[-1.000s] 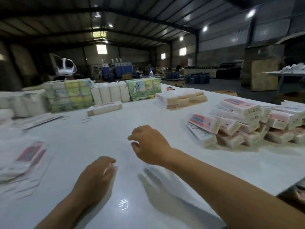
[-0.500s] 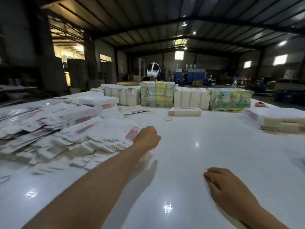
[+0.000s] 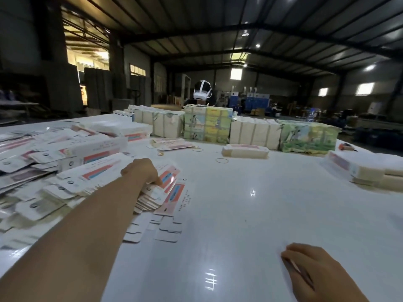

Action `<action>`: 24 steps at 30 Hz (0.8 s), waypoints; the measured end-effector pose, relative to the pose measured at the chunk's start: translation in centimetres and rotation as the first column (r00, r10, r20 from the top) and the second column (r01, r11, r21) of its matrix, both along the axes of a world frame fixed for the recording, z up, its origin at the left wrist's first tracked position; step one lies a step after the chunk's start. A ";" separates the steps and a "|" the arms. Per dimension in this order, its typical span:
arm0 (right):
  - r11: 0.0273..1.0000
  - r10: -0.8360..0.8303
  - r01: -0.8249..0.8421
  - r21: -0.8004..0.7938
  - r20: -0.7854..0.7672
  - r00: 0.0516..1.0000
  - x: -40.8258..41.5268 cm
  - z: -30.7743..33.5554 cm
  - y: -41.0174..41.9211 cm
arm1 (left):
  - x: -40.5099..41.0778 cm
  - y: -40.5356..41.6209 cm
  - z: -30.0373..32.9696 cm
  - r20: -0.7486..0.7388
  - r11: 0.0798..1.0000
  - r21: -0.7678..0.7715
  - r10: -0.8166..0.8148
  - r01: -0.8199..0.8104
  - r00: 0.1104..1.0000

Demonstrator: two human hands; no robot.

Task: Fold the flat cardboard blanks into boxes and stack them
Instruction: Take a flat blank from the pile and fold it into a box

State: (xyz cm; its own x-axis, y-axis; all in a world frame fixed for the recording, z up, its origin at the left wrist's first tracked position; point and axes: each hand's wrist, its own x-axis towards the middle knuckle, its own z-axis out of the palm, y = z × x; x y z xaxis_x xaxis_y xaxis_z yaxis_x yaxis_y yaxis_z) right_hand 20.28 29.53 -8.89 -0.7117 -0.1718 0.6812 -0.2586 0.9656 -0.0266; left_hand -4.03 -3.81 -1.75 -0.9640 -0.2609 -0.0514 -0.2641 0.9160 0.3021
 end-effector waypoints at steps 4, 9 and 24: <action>0.999 0.035 -0.035 -0.025 0.014 0.999 -0.2 -0.4 0.5 | 0.9 1.8 -0.1 -0.220 0.988 -0.150 0.000 -0.034 0.976; 0.999 -0.023 0.030 -0.044 0.157 0.987 0.2 -0.5 0.6 | 4.5 5.5 2.5 -0.402 0.847 0.423 -0.143 0.322 0.904; -0.029 0.430 0.109 -0.994 0.086 0.899 2.7 2.9 1.1 | 20.9 18.6 -1.9 -0.221 0.659 0.003 -0.733 0.752 0.643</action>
State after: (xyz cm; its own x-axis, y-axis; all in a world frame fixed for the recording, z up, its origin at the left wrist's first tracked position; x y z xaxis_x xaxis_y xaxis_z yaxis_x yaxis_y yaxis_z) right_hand 22.94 30.65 -5.95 -0.9477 0.3136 0.0598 -0.1159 -0.1635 -0.9797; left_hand 16.87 14.77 -3.60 -0.8234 0.5438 0.1620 0.5628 0.7462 0.3556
